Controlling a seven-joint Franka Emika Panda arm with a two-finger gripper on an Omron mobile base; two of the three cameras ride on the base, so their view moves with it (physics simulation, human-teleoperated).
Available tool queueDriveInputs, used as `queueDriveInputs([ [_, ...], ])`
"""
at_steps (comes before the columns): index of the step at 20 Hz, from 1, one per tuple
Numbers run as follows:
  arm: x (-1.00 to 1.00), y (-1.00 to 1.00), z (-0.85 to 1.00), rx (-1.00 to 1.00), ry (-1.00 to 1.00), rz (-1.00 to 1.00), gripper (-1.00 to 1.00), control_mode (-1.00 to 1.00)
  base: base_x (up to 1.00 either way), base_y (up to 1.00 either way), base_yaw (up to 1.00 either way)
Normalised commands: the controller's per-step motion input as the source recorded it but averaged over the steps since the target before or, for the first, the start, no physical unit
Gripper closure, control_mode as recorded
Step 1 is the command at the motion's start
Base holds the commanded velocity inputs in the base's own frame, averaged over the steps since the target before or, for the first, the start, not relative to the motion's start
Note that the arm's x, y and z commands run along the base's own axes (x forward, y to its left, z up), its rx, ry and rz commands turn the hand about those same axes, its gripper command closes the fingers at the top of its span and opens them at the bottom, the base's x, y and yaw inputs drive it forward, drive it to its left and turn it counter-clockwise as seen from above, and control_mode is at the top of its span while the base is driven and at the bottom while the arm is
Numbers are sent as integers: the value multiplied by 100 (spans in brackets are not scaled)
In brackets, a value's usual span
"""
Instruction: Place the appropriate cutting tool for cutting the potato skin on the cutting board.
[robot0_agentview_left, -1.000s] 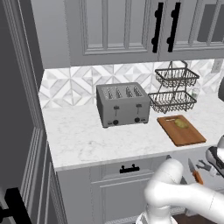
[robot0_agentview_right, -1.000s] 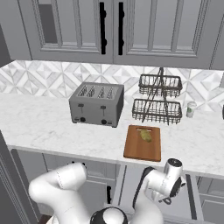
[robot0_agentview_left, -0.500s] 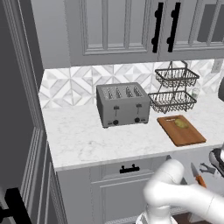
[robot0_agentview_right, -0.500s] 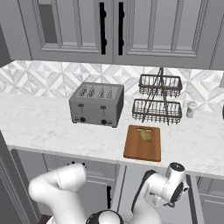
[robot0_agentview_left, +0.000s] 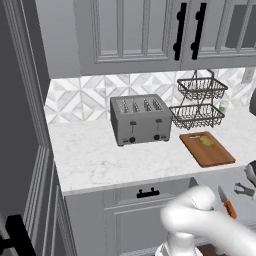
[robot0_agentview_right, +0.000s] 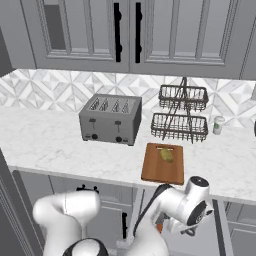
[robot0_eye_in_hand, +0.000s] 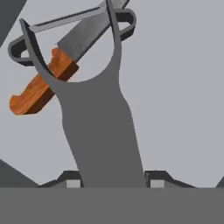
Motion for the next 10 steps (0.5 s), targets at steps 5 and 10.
queueDriveInputs([
  [5, -83, 14, 100, 0, -1, 0, 100, -100, 0, 0, 0],
  [10, 17, 21, 100, 0, 0, 0, 100, -100, 0, 0, 0],
])
